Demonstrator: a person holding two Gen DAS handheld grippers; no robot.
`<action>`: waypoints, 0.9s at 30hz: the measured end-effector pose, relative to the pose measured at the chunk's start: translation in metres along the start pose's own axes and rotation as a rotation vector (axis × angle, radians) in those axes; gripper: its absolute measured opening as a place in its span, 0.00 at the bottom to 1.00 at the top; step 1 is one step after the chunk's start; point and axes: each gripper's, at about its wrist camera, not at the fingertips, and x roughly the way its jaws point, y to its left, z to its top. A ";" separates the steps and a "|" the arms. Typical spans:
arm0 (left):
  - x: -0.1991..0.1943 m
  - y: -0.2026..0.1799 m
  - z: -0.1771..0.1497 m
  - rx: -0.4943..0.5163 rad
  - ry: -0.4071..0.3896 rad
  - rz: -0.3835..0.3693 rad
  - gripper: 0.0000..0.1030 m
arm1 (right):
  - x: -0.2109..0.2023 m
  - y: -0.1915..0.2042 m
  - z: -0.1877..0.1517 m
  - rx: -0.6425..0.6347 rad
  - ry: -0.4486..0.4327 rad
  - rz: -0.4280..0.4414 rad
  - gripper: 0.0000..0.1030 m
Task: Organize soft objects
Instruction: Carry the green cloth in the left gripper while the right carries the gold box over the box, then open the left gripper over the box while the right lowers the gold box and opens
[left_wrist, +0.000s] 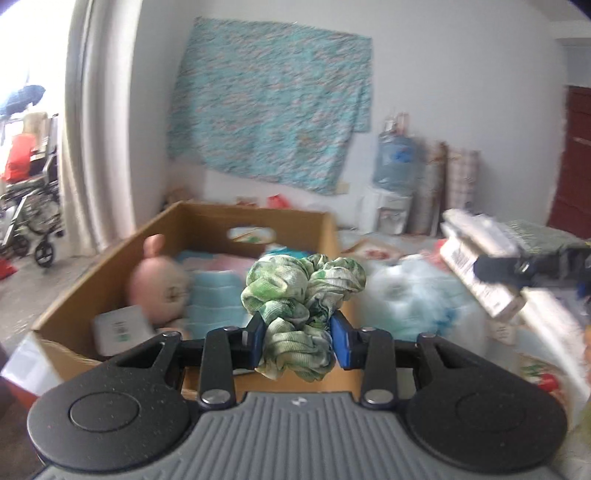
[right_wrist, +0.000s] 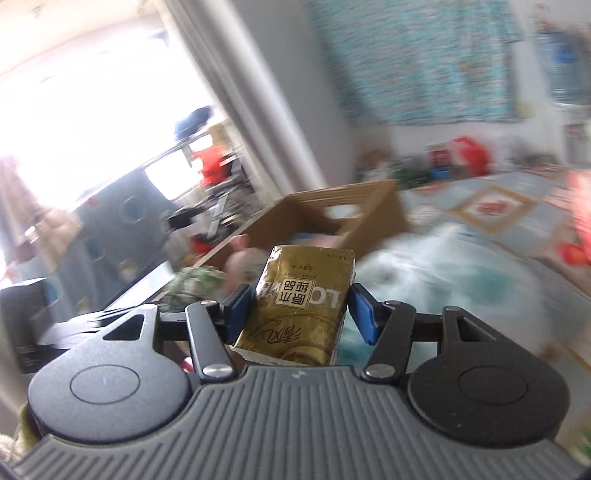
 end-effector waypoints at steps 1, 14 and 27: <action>0.005 0.008 0.003 -0.003 0.025 0.010 0.37 | 0.013 0.008 0.006 -0.015 0.018 0.022 0.55; 0.073 0.066 0.002 -0.074 0.268 0.006 0.53 | 0.113 0.056 0.033 -0.101 0.169 0.106 0.55; 0.053 0.077 0.006 -0.113 0.171 0.032 0.68 | 0.128 0.053 0.034 -0.117 0.245 0.103 0.56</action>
